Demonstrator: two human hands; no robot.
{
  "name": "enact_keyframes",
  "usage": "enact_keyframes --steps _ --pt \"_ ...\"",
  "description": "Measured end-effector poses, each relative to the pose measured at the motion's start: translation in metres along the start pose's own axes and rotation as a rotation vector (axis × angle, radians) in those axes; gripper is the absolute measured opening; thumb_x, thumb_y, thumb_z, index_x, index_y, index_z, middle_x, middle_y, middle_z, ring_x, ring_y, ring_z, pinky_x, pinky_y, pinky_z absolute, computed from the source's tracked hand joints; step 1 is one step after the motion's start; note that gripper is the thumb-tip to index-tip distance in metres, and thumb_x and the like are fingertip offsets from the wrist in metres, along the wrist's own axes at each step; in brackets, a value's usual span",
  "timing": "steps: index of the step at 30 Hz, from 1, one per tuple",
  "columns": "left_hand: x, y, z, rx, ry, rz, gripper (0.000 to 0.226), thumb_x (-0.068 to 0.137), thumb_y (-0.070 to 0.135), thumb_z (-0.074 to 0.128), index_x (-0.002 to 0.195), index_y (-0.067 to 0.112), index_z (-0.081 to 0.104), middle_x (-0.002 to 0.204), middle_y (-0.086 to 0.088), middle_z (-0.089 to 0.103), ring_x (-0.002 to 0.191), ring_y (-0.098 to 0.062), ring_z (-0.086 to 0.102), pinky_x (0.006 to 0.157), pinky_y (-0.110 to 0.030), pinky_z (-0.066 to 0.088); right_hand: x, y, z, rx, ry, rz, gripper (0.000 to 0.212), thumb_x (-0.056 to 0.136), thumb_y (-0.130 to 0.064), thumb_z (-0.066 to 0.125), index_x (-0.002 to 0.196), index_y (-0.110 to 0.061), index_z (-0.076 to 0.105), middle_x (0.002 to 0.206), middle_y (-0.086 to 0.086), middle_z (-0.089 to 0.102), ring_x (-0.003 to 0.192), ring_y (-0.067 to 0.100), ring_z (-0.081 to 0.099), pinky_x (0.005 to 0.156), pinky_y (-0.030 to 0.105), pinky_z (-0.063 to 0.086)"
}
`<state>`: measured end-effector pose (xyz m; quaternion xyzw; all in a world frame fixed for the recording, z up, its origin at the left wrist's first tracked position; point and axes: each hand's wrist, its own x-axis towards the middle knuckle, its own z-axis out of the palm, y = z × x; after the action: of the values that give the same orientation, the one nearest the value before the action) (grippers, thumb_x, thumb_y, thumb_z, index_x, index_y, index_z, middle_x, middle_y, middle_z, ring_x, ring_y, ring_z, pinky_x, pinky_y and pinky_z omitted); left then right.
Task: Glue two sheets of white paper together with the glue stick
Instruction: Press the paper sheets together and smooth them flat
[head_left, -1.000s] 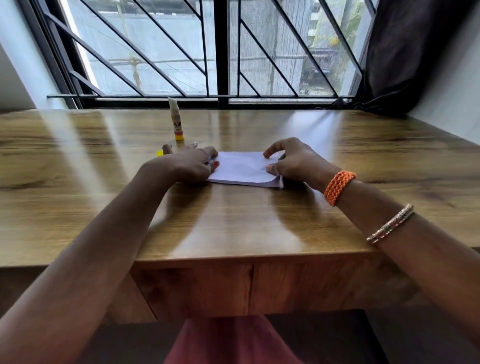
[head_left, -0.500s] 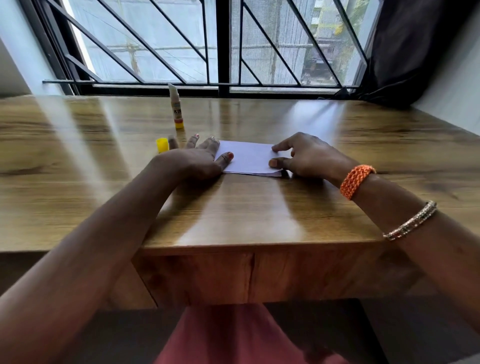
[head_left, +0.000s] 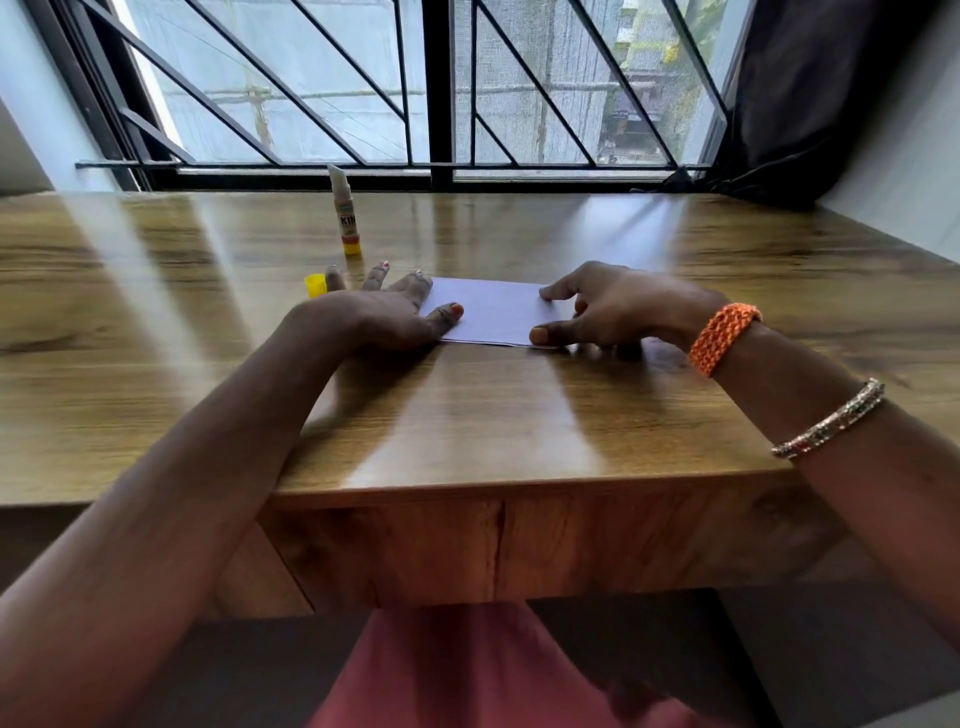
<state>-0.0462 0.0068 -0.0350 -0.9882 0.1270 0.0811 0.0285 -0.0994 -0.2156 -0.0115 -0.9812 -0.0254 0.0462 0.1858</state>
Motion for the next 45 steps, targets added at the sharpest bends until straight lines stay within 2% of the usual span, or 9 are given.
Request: enact_keyframes --steps 2,4,6,8,10,12,23,34,45 --pt "0.000 0.001 -0.001 0.015 -0.001 -0.001 0.075 0.086 0.068 0.010 0.148 0.026 0.000 0.158 0.012 -0.006 0.144 -0.017 -0.017 0.107 -0.061 -0.014 0.001 -0.001 -0.003 0.031 -0.047 0.032 0.082 0.072 -0.051 0.073 0.141 -0.024 0.040 0.084 -0.007 0.049 0.064 0.011 0.046 0.056 0.024 0.038" --pt "-0.001 0.001 -0.001 0.008 -0.003 0.005 0.072 0.088 0.065 0.010 0.148 0.025 0.001 0.158 0.011 -0.005 0.144 -0.018 -0.018 0.107 -0.061 -0.014 0.000 -0.003 -0.005 0.049 -0.072 0.040 0.079 0.073 -0.047 0.073 0.141 -0.023 0.040 0.088 -0.005 0.050 0.064 0.012 0.048 0.055 0.024 0.039" --pt "-0.001 0.000 0.000 -0.010 0.004 0.010 0.071 0.089 0.064 0.011 0.148 0.026 0.002 0.158 0.012 -0.005 0.144 -0.018 -0.018 0.107 -0.061 -0.015 -0.001 -0.006 -0.005 0.010 -0.065 0.021 0.078 0.075 -0.048 0.072 0.141 -0.021 0.041 0.119 0.003 0.054 0.076 0.015 0.052 0.067 0.025 0.043" --pt "-0.002 0.001 0.001 -0.021 0.020 0.011 0.070 0.089 0.064 0.012 0.148 0.026 0.002 0.158 0.013 -0.005 0.144 -0.017 -0.018 0.107 -0.061 -0.015 0.000 -0.013 -0.004 -0.090 -0.039 -0.006 0.078 0.077 -0.053 0.067 0.141 -0.017 0.040 0.142 0.007 0.043 0.108 0.019 0.054 0.088 0.028 0.043" --pt "-0.003 0.002 0.002 -0.025 0.027 0.013 0.070 0.090 0.063 0.012 0.148 0.025 0.002 0.158 0.014 -0.005 0.143 -0.016 -0.019 0.107 -0.060 -0.016 0.002 -0.023 -0.001 -0.149 -0.041 -0.004 0.082 0.078 -0.059 0.062 0.143 -0.016 0.036 0.148 0.010 0.036 0.131 0.024 0.040 0.104 0.032 0.034" --pt "-0.003 0.003 0.002 -0.032 0.024 0.013 0.070 0.090 0.062 0.013 0.148 0.025 0.002 0.158 0.014 -0.005 0.143 -0.015 -0.020 0.108 -0.060 -0.017 0.005 -0.034 0.001 -0.179 -0.049 0.010 0.087 0.077 -0.063 0.059 0.145 -0.017 0.030 0.151 0.014 0.027 0.136 0.029 0.033 0.109 0.036 0.029" --pt "-0.004 0.001 0.000 -0.002 0.004 0.008 0.070 0.090 0.063 0.011 0.148 0.026 0.000 0.158 0.013 -0.007 0.143 -0.018 -0.021 0.108 -0.061 -0.015 0.018 -0.060 0.013 -0.313 -0.022 0.022 0.114 0.070 -0.077 0.052 0.150 -0.025 -0.010 0.160 0.010 -0.006 0.144 0.038 0.005 0.111 0.061 0.009" --pt "-0.010 0.001 -0.006 -0.007 -0.021 0.016 0.072 0.089 0.065 0.011 0.148 0.027 -0.001 0.157 0.013 -0.010 0.143 -0.019 -0.020 0.109 -0.060 -0.016 0.002 0.000 -0.002 -0.239 -0.020 0.078 0.120 0.061 -0.079 0.058 0.148 -0.033 -0.010 0.159 0.009 0.002 0.143 0.036 0.011 0.115 0.055 0.017" --pt "-0.008 0.000 -0.003 -0.016 -0.006 0.023 0.073 0.087 0.067 0.013 0.148 0.028 0.000 0.157 0.014 -0.008 0.144 -0.017 -0.018 0.109 -0.061 -0.014 0.047 0.001 -0.022 -0.063 0.052 0.325 0.117 0.073 -0.062 0.065 0.149 -0.018 -0.012 0.157 0.021 0.000 0.144 0.039 0.012 0.117 0.046 0.018"
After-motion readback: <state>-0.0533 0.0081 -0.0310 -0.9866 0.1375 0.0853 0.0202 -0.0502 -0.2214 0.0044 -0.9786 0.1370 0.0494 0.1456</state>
